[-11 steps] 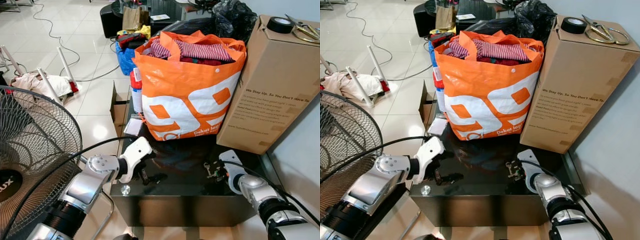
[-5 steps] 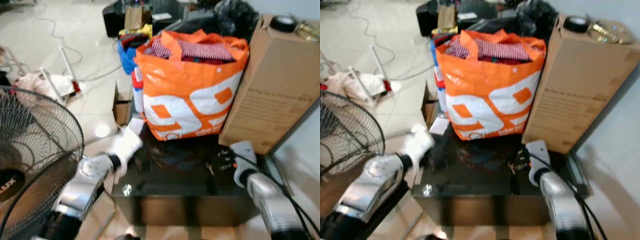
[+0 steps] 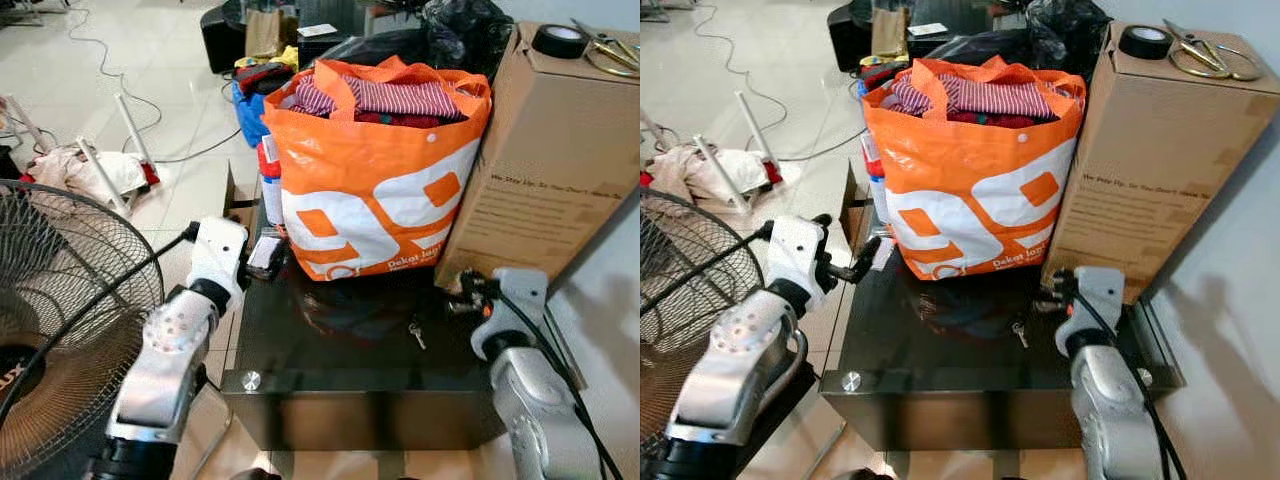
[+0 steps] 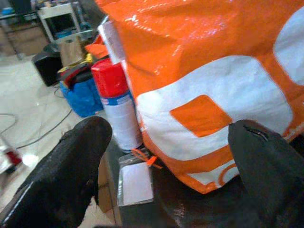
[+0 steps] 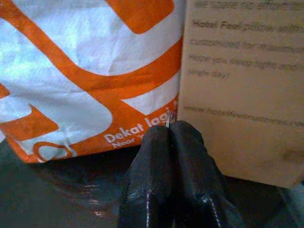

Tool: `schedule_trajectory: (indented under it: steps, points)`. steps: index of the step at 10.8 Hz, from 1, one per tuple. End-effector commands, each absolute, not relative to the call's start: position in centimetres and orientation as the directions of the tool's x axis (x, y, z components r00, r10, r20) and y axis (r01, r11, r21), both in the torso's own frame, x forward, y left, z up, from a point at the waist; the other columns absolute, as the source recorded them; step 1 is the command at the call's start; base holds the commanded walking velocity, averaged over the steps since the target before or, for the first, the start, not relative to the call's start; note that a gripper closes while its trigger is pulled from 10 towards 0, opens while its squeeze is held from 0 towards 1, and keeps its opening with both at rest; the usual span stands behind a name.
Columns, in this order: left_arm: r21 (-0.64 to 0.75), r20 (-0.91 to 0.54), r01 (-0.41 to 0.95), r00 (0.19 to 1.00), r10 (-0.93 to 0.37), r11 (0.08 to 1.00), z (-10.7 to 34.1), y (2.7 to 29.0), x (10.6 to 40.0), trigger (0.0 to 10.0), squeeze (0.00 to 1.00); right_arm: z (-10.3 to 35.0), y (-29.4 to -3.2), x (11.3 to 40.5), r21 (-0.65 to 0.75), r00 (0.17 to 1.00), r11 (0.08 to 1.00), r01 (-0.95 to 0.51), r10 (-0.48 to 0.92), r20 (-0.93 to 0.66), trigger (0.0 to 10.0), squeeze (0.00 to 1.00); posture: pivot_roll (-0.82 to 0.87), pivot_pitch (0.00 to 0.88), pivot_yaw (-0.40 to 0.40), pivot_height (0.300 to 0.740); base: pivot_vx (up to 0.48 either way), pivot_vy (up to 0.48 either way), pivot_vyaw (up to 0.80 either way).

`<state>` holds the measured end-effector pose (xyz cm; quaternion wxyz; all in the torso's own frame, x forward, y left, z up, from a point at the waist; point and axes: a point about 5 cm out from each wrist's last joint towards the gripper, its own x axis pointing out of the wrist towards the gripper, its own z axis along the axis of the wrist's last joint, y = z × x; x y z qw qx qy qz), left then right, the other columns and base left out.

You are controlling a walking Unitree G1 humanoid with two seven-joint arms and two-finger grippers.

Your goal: Hang keys on a hook

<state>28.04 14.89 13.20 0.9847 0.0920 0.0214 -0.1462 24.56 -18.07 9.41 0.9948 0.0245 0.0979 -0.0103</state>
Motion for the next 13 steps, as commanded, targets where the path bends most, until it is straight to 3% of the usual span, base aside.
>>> schedule_trajectory:
  steps: [1,2,13]
  points:
    - [0.192,-0.075,0.255,0.967,-0.245,0.948,13.0,15.3,28.0,10.0,0.00,10.2,-17.8,24.9,0.042,0.985,0.999,0.019,-0.012,-0.173,0.0,0.00,-0.07,0.000,0.034,0.740,0.000,0.000,0.00]
    - [0.185,-0.068,0.220,0.975,-0.211,0.958,13.3,15.6,28.3,10.0,0.00,10.5,-18.1,25.6,0.044,0.985,0.999,0.027,-0.019,-0.169,0.0,0.00,-0.04,0.000,0.010,0.740,0.000,0.000,0.00]
    - [0.144,-0.091,0.199,0.978,-0.188,0.969,13.0,15.1,28.9,10.0,0.00,11.3,-18.6,26.3,0.010,0.982,1.000,0.028,-0.026,-0.186,0.0,0.00,-0.12,0.000,0.039,0.740,0.000,0.000,0.00]
